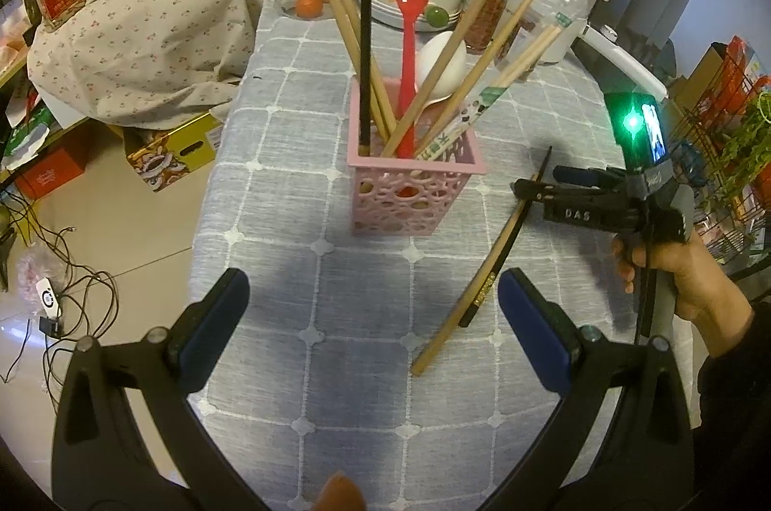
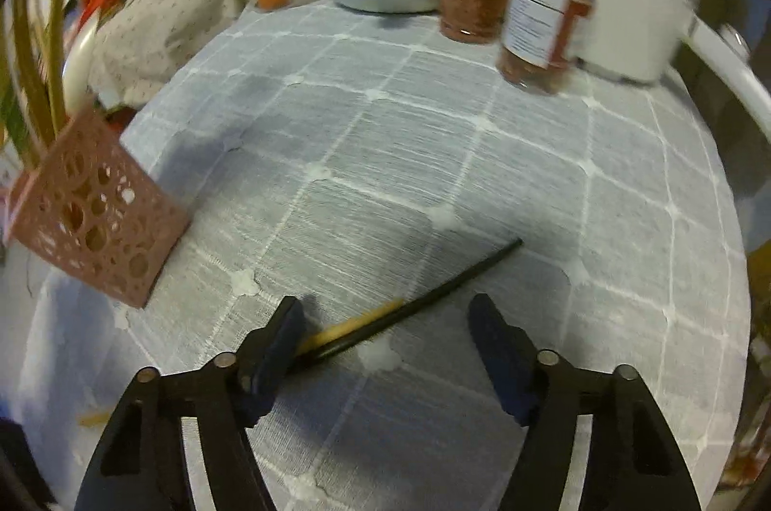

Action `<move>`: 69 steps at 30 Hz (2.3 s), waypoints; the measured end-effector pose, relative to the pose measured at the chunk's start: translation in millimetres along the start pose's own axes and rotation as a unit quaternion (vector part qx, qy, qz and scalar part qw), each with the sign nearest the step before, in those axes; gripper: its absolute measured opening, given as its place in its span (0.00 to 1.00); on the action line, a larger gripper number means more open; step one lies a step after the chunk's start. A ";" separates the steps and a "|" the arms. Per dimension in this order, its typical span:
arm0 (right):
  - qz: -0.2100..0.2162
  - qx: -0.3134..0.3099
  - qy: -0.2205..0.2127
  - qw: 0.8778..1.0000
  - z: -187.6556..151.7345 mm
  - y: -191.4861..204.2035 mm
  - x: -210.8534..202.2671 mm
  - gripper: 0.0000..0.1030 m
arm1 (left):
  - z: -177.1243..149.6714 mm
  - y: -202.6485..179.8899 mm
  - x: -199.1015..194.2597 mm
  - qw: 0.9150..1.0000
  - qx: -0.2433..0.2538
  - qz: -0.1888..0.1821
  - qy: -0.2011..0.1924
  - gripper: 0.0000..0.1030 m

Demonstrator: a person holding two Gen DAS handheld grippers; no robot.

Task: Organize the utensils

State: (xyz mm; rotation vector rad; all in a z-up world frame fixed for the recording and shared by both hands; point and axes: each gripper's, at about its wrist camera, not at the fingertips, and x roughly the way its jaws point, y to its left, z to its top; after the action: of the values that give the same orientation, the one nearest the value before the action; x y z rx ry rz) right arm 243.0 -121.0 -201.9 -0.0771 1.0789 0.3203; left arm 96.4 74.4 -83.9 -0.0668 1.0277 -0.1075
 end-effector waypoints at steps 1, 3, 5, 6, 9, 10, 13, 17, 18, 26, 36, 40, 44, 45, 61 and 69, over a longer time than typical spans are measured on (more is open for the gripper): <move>0.004 0.012 0.004 1.000 0.1 -3.6 -1.5 0.68 | -0.2 -0.6 0.1 1.000 0.002 -0.002 0.001 0.99; 0.005 0.026 0.009 1.000 0.0 -7.8 -3.8 0.68 | -1.1 -2.5 1.4 1.000 0.008 -0.007 0.004 1.00; 0.006 0.042 0.016 0.999 -1.1 -13.1 -6.4 0.66 | -3.1 -6.6 4.2 1.000 0.021 -0.008 0.011 1.00; 0.006 0.050 0.020 0.999 -1.2 -14.7 -6.7 0.63 | -3.7 -8.7 4.7 1.000 0.027 -0.009 0.013 1.00; 0.006 0.086 0.029 0.996 -0.1 -23.4 -7.7 0.59 | -5.0 -14.6 2.7 0.999 0.037 -0.014 0.012 1.00; 0.002 0.101 0.032 0.994 1.3 -26.8 -7.5 0.58 | -5.3 -16.3 1.7 0.999 0.039 -0.016 0.011 0.99; -0.019 0.119 0.041 0.992 7.7 -28.7 -4.6 0.55 | -6.4 -19.0 1.2 0.999 0.046 -0.019 0.012 1.00; -0.062 0.147 0.064 0.985 14.6 -21.7 0.3 0.54 | -6.9 -20.4 2.3 0.999 0.047 -0.021 0.016 1.00; -0.067 0.159 0.069 0.983 15.7 -21.7 0.8 0.53 | -7.0 -19.6 1.7 0.999 0.047 -0.022 0.017 1.00; -0.086 0.208 0.074 0.972 5.6 -38.7 -9.7 0.13 | -9.5 -16.4 -5.2 0.998 0.057 -0.031 0.015 1.00; -0.037 0.227 0.062 0.971 -29.4 -59.9 -38.5 0.06 | -12.1 -28.1 -11.3 0.995 0.087 -0.038 0.008 0.99; -0.031 0.228 0.044 0.972 -44.2 -69.1 -65.7 0.06 | -16.0 -37.0 -13.0 0.993 0.111 -0.033 0.005 0.99; -0.016 0.226 0.022 0.974 -52.9 -72.3 -88.5 0.06 | -19.8 -49.8 -16.5 0.990 0.135 -0.043 -0.001 0.99; -0.009 0.227 0.015 0.974 -56.5 -73.2 -95.1 0.06 | -20.4 -54.1 -17.1 0.989 0.139 -0.049 0.000 0.99; 0.046 0.224 -0.056 0.972 -77.4 -85.8 -157.6 0.06 | -4.7 -155.6 62.9 0.969 0.218 -0.065 0.095 0.21; 0.057 0.215 -0.061 0.973 -86.9 -101.6 -171.7 0.06 | 27.3 -174.2 119.2 0.971 0.206 -0.040 0.114 0.14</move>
State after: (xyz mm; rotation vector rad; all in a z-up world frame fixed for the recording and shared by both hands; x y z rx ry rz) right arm 124.8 -274.1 -102.3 0.3894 1.0113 0.1857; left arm 170.8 -112.8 -152.7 0.2893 1.2125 -0.4081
